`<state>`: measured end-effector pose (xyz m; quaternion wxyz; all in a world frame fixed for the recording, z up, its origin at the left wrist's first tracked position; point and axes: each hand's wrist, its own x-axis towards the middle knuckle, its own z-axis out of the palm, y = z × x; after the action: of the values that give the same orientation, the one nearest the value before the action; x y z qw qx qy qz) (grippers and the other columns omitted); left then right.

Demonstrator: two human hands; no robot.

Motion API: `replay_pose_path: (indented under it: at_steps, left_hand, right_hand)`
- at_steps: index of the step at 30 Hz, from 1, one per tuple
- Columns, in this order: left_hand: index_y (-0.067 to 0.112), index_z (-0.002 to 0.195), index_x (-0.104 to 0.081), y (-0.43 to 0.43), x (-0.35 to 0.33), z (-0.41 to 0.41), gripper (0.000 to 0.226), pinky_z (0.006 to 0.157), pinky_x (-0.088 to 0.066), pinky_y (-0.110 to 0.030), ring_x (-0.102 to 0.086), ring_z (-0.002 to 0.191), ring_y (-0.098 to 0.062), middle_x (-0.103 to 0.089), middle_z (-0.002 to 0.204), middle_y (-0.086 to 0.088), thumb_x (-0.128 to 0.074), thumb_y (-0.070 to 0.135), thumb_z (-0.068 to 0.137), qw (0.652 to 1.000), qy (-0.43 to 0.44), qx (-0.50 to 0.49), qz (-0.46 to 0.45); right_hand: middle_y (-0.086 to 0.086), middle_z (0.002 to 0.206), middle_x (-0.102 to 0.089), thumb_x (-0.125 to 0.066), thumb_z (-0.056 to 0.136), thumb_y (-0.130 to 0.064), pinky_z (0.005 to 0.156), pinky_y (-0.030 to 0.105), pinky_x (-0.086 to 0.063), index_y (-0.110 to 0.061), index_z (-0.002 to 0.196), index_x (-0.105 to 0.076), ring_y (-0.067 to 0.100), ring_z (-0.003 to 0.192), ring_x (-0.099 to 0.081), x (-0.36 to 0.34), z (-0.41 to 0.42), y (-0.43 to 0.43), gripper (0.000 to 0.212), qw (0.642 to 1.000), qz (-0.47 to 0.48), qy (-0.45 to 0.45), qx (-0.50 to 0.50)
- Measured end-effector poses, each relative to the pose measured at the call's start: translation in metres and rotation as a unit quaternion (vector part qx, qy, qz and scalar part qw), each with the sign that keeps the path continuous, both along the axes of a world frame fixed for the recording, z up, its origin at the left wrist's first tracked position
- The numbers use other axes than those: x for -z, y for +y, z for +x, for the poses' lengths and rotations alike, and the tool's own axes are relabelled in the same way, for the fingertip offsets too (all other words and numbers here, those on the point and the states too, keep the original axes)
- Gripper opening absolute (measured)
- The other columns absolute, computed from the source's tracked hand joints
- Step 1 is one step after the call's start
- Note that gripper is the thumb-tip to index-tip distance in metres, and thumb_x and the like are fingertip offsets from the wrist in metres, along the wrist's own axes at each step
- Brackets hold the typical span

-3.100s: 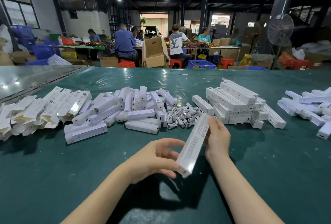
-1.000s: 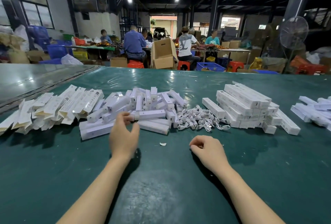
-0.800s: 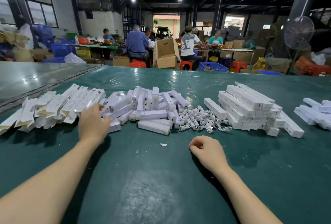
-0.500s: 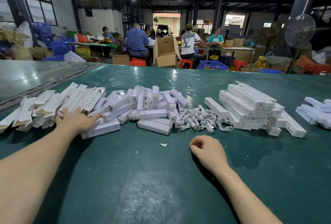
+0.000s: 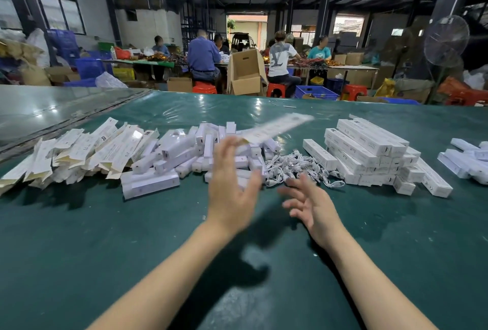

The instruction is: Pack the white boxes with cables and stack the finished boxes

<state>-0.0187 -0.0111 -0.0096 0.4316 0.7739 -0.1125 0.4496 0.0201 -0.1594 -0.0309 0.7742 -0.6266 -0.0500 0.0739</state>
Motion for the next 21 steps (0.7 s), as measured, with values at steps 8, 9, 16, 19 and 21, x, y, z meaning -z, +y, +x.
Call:
replay_pose_path:
  at_steps: [8,9,16,19,21]
  left_hand:
    - [0.005,0.060,-0.070,-0.009,0.037,-0.005,0.025,0.063,-0.047,-0.031,-0.057,0.058,-0.012,-0.066,0.062,-0.003,-0.068,0.014,0.083,0.986,0.148,0.077,-0.012]
    - [0.007,0.057,-0.069,-0.005,0.037,-0.004,0.025,0.063,-0.047,-0.034,-0.056,0.056,-0.017,-0.065,0.058,-0.003,-0.070,0.016,0.081,0.983,0.171,0.060,-0.032]
    - [0.026,0.041,-0.032,-0.005,0.038,-0.005,0.051,0.049,-0.027,-0.019,-0.030,0.045,-0.006,-0.037,0.042,0.009,-0.075,0.011,0.064,0.980,0.188,0.067,-0.027]
    - [0.024,0.046,-0.027,-0.004,0.035,-0.007,0.032,0.049,-0.024,-0.022,-0.025,0.049,-0.007,-0.030,0.045,0.007,-0.057,0.019,0.059,0.980,0.168,0.100,-0.031]
    - [0.027,0.045,-0.027,-0.003,0.035,-0.007,0.033,0.050,-0.025,-0.023,-0.028,0.050,-0.008,-0.033,0.047,0.005,-0.054,0.014,0.058,0.982,0.149,0.109,-0.035]
  right_hand:
    - [0.009,0.089,-0.063,-0.066,0.062,-0.038,0.040,0.015,-0.041,-0.019,0.094,-0.054,0.007,0.044,-0.051,-0.002,0.005,-0.019,0.039,0.969,0.241,0.047,0.001]
    - [0.011,0.089,-0.065,-0.074,0.058,-0.040,0.040,0.015,-0.042,-0.019,0.096,-0.053,0.007,0.044,-0.054,0.000,0.006,-0.017,0.048,0.972,0.229,0.043,-0.006]
    - [0.011,0.072,-0.068,-0.062,0.067,-0.017,0.059,0.025,-0.056,-0.002,0.090,-0.060,0.016,0.060,-0.066,0.005,0.006,-0.012,0.028,0.987,0.105,0.051,-0.111]
    - [0.011,0.077,-0.070,-0.062,0.070,-0.015,0.067,0.030,-0.058,-0.001,0.097,-0.060,0.018,0.067,-0.068,0.006,0.004,-0.013,0.031,0.981,0.085,0.052,-0.168]
    - [0.013,0.082,-0.069,-0.061,0.070,-0.019,0.072,0.035,-0.058,-0.003,0.096,-0.061,0.023,0.073,-0.068,0.005,0.001,-0.012,0.030,0.975,0.079,0.053,-0.201]
